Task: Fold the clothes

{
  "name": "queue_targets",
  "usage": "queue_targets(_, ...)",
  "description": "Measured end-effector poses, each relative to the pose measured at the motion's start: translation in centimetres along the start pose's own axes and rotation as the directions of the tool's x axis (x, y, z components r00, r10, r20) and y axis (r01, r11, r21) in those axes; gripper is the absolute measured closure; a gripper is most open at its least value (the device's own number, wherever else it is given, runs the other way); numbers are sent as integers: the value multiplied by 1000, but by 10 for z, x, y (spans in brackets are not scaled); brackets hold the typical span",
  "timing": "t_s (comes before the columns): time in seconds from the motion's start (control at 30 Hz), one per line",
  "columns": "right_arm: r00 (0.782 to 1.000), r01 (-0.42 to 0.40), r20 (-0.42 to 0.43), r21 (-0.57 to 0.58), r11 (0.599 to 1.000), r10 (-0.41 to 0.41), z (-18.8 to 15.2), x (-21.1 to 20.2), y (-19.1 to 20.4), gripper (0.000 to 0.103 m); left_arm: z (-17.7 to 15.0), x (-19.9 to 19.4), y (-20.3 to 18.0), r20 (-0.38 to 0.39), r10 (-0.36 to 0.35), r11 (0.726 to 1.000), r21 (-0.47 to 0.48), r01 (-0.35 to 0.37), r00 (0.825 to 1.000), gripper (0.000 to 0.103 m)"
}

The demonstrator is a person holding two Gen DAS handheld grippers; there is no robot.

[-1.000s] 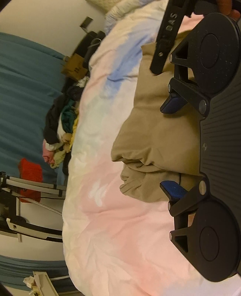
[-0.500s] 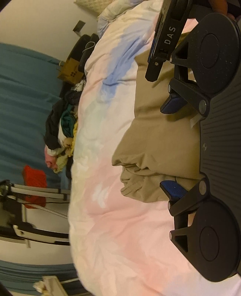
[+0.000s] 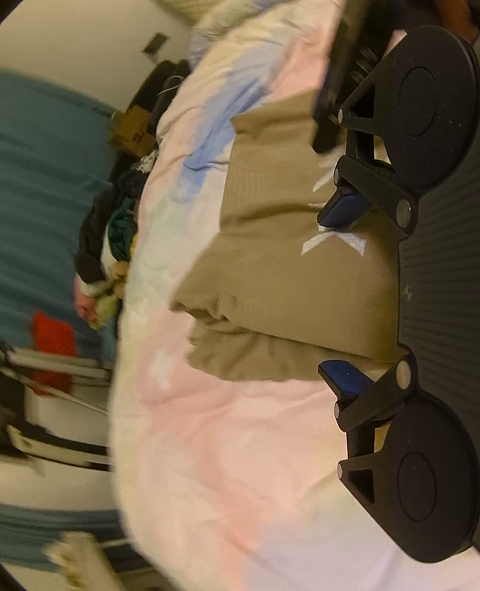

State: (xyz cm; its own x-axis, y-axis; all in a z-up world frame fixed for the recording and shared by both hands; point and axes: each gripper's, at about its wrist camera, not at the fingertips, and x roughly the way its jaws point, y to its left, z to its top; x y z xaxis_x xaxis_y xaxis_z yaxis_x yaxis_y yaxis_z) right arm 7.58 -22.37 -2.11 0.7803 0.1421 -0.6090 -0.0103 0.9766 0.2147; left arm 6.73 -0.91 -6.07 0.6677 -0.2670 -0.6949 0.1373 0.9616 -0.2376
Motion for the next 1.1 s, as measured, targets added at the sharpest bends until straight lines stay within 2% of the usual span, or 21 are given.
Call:
queue_targets(0.13, 1000, -11, -16, 48, 999, 12, -1, -1, -7, 59, 4, -23, 15, 14, -73, 991, -115, 74, 997, 23)
queue_targets(0.23, 1000, -15, -21, 62, 998, 17, -2, -1, -8, 59, -2, -36, 30, 25, -188, 954, -235, 188, 982, 21)
queue_targets(0.3, 1000, -9, -27, 56, 998, 10, -2, 1, -6, 59, -10, -36, 39, 17, -239, 924, -304, 233, 971, 21)
queue_targets(0.37, 1000, -3, -31, 49, 999, 5, -1, 1, -5, 57, -14, -25, 45, -16, -280, 894, -369, 255, 960, 21)
queue_targets(0.47, 1000, 6, -29, 38, 999, -5, -2, 0, -3, 57, -15, -14, 50, -49, -293, 870, -429, 245, 955, 22)
queue_targets(0.57, 1000, 9, -27, 30, 1000, -8, -3, 0, -3, 57, -15, -21, 51, -32, -295, 862, -441, 251, 955, 22)
queue_targets(0.67, 1000, 7, -28, 41, 999, -6, -2, 2, -4, 57, -13, -35, 48, 28, -326, 850, -429, 306, 945, 21)
queue_targets(0.87, 1000, 5, -31, 51, 999, -3, -2, 5, -5, 57, -17, -25, 39, 14, -416, 822, -421, 383, 909, 21)
queue_targets(1.07, 999, 5, -33, 69, 998, -2, -1, 5, -5, 57, -21, -12, 29, -15, -504, 788, -416, 453, 864, 20)
queue_targets(1.1, 999, 5, -34, 75, 997, -2, -1, 5, -6, 57, -24, -4, 30, -34, -505, 784, -436, 442, 863, 20)
